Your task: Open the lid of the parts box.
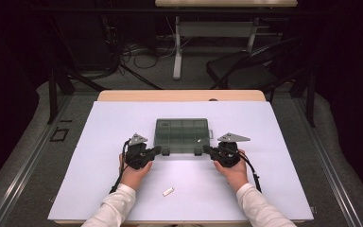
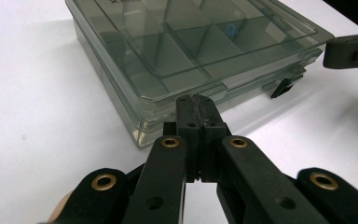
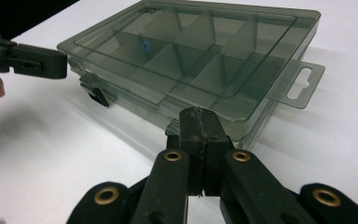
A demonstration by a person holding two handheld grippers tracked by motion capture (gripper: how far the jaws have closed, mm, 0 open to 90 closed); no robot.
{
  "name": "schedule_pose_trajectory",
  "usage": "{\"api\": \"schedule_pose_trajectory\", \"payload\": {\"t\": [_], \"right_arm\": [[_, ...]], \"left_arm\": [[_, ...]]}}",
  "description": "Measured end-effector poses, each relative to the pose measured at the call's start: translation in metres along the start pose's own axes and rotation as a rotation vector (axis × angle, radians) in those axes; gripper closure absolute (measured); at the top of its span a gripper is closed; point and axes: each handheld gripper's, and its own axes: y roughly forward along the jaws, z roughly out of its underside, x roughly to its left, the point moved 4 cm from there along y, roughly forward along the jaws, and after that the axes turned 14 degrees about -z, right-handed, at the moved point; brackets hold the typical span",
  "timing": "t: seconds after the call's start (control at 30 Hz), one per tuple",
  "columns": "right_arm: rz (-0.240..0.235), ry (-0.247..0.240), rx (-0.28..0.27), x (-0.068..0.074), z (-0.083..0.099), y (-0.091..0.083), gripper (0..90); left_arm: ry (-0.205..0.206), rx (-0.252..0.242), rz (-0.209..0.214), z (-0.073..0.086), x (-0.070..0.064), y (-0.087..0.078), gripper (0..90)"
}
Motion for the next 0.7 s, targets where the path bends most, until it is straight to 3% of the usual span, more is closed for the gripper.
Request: {"api": "schedule_pose_trajectory", "payload": {"t": [0.23,0.7], "right_arm": [[0.007,-0.009,0.040,0.0008,0.0055,0.0066,89.9],[0.009,0.003,0.064,-0.0010,0.0093,0.0094,90.0]], "left_arm": [[0.000,-0.003,0.002,-0.0010,-0.0003,-0.0005,90.0],[0.000,-0.003,0.007,-0.0015,-0.0005,-0.0007,90.0]]}}
